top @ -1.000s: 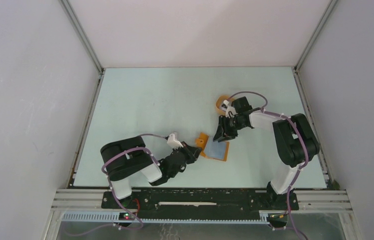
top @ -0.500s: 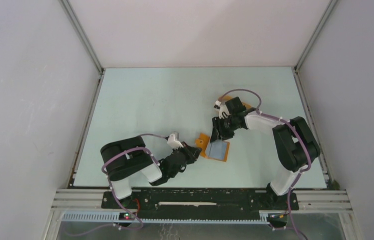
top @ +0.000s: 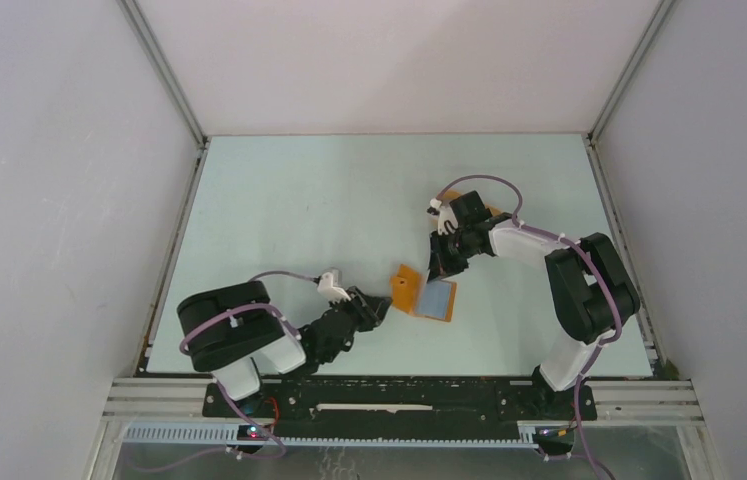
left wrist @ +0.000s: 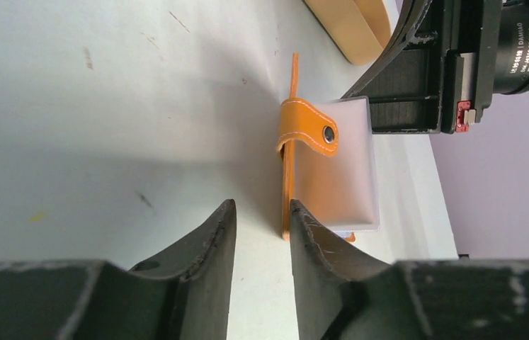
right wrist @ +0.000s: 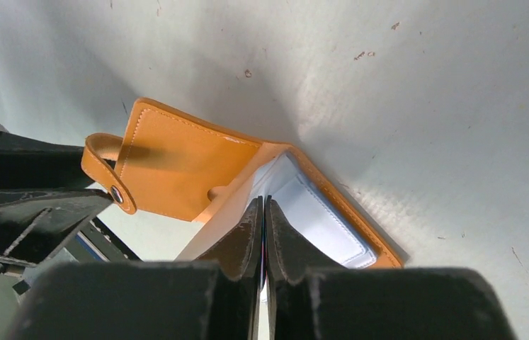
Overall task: Put the credit cards into the card holder
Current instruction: Turn over the card slot in the card holder.
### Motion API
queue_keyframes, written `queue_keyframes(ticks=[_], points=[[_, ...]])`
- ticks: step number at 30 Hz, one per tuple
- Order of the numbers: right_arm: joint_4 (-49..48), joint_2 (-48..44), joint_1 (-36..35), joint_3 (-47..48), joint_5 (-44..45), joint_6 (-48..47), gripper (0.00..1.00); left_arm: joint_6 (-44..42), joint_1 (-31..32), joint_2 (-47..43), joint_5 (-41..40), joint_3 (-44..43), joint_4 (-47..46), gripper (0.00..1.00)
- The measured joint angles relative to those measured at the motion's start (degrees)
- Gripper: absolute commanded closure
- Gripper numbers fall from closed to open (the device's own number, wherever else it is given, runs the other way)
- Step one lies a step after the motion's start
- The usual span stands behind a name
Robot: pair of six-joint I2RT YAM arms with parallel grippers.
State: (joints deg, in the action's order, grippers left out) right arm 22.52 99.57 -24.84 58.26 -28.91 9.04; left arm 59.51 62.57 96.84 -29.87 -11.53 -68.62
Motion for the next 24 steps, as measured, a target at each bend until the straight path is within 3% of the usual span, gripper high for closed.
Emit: queue_keyframes(ticks=[6,10,15,19,24], points=[[-0.13,0.74,0.15,0.44,-2.49,0.33,0.69,-4.98,-0.13,-6.54,-0.48,6.10,-2.45,0.56],[-0.57,2.62,0.85,0.70,-6.36,1.09,0.61,-10.38,-0.13,-11.26,2.08,7.23,-3.52,0.56],[-1.09,4.66,1.29,1.01,-8.92,2.34,0.60,-17.75,-0.13,-19.41,7.15,7.19,-3.50,0.54],[-1.46,5.99,1.46,1.92,-9.51,3.08,0.65,-20.90,-0.17,-23.41,12.22,4.63,0.07,0.66],[-1.70,7.02,1.42,3.21,-9.66,3.34,0.68,-21.99,-0.17,-20.92,18.51,-2.05,2.80,0.70]])
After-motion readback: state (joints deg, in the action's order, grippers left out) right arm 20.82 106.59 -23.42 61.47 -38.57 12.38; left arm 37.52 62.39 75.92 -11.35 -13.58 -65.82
